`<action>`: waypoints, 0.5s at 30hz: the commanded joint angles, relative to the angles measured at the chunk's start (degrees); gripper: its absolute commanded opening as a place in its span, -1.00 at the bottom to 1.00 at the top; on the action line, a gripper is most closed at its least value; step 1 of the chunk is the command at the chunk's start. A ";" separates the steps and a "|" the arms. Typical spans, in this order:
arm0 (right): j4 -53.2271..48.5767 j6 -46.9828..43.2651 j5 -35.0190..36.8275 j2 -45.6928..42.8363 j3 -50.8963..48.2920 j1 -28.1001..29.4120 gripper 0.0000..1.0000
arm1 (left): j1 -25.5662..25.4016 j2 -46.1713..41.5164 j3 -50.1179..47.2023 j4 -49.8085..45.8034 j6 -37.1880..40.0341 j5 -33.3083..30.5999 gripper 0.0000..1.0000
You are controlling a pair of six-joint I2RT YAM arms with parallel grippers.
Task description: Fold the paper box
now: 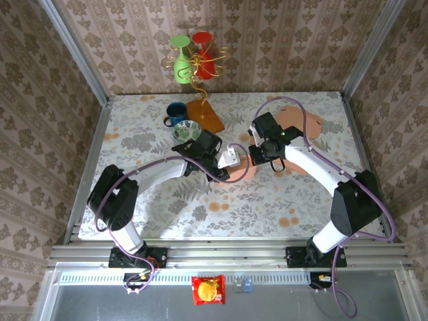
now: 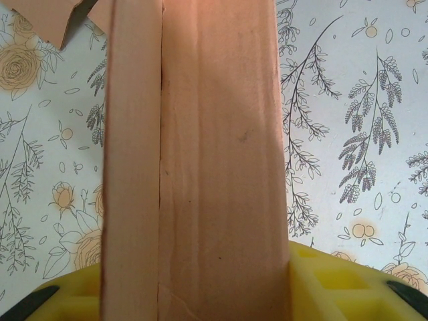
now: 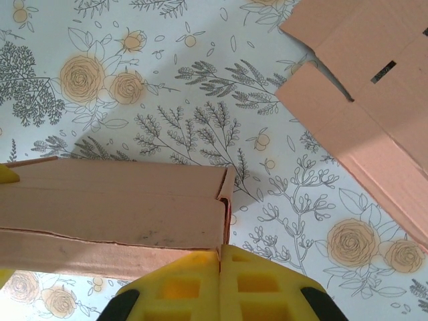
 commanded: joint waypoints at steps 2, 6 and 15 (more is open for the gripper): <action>-4.23 2.84 0.94 -0.05 0.66 0.92 -1.00 | 1.01 1.03 1.79 -1.06 -1.23 -0.43 -0.11; -3.66 3.74 2.38 -0.79 -0.94 1.69 -1.00 | 1.34 1.13 2.09 -1.02 -1.25 -0.37 -0.12; 1.19 5.00 7.41 -2.66 -5.42 3.08 -1.00 | 2.06 0.62 1.97 -0.49 -2.44 0.36 -0.05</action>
